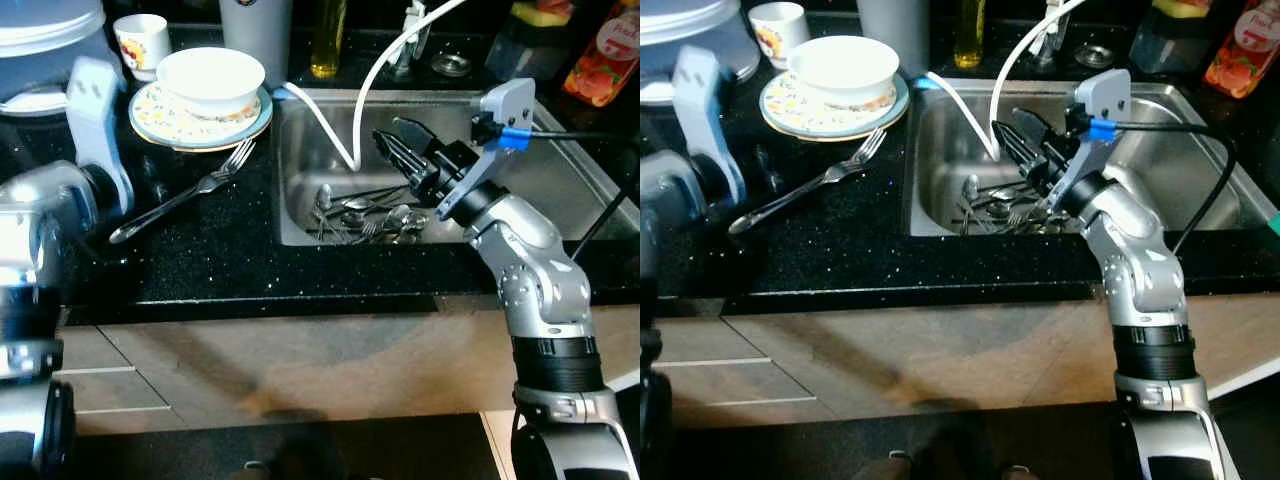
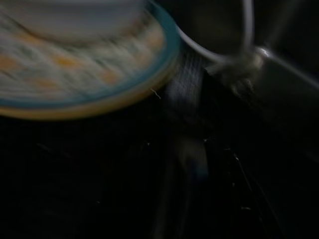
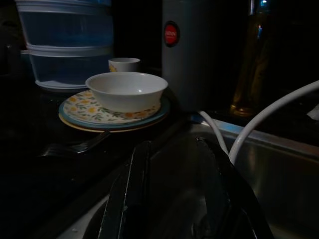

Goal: Kitchen organization

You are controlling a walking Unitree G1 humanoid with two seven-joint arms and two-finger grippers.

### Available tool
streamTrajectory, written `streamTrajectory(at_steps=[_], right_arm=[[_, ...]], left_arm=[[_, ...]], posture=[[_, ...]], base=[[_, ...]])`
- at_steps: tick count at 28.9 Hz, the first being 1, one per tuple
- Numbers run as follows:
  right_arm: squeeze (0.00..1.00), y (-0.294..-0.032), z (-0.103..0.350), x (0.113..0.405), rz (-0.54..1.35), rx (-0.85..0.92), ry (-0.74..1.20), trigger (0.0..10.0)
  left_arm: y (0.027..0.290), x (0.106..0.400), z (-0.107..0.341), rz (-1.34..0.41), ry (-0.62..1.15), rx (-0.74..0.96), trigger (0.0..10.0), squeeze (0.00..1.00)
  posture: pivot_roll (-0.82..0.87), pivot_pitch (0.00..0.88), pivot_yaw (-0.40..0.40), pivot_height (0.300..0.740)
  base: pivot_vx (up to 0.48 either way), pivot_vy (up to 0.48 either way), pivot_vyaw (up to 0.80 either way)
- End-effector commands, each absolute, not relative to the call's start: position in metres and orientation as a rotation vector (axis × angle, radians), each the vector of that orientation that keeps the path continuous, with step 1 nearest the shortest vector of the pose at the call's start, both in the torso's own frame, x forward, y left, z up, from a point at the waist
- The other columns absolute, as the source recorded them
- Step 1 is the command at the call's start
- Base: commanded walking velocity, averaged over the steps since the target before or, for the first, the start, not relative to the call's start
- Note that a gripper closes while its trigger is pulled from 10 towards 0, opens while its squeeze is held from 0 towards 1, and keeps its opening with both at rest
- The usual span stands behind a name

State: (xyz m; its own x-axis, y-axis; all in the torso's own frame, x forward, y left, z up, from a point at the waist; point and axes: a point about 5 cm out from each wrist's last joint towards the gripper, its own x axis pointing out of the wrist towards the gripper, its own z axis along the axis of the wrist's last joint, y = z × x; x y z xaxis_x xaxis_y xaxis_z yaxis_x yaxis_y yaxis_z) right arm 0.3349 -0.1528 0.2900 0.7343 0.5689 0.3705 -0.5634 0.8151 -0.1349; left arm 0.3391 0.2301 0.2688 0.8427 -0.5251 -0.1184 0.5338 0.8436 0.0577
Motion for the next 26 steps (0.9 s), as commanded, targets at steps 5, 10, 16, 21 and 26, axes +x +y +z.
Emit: streamTrajectory(at_steps=[5,10,16,21,26], right_arm=[[0.00,-0.153,0.289,0.335,0.629,-0.006,-0.411,10.0],[0.00,-0.152,0.289,0.335,0.631,-0.001,-0.411,10.0],[0.00,-0.151,0.287,0.334,0.639,0.002,-0.404,10.0],[0.00,-0.135,0.263,0.321,0.809,-0.037,-0.307,10.0],[0.00,-0.124,0.234,0.308,0.942,-0.083,-0.212,10.0]], left_arm=[[0.244,0.328,0.262,-0.603,0.171,0.124,10.0,0.00],[0.251,0.334,0.261,-0.588,0.185,0.149,10.0,1.00],[0.245,0.335,0.257,-0.725,0.220,0.150,10.0,0.00],[0.250,0.345,0.247,-0.720,0.290,0.251,10.0,0.00],[0.251,0.346,0.231,-0.723,0.363,0.298,7.8,0.00]], posture=[[0.12,0.163,-0.008,0.740],[0.13,0.165,-0.010,0.740],[0.13,0.170,-0.010,0.740],[0.12,0.168,-0.001,0.740],[0.12,0.167,0.002,0.740]], base=[[0.000,0.000,0.00],[0.000,0.000,0.00],[0.000,0.000,0.00],[0.000,0.000,0.00],[0.000,0.000,0.00]])
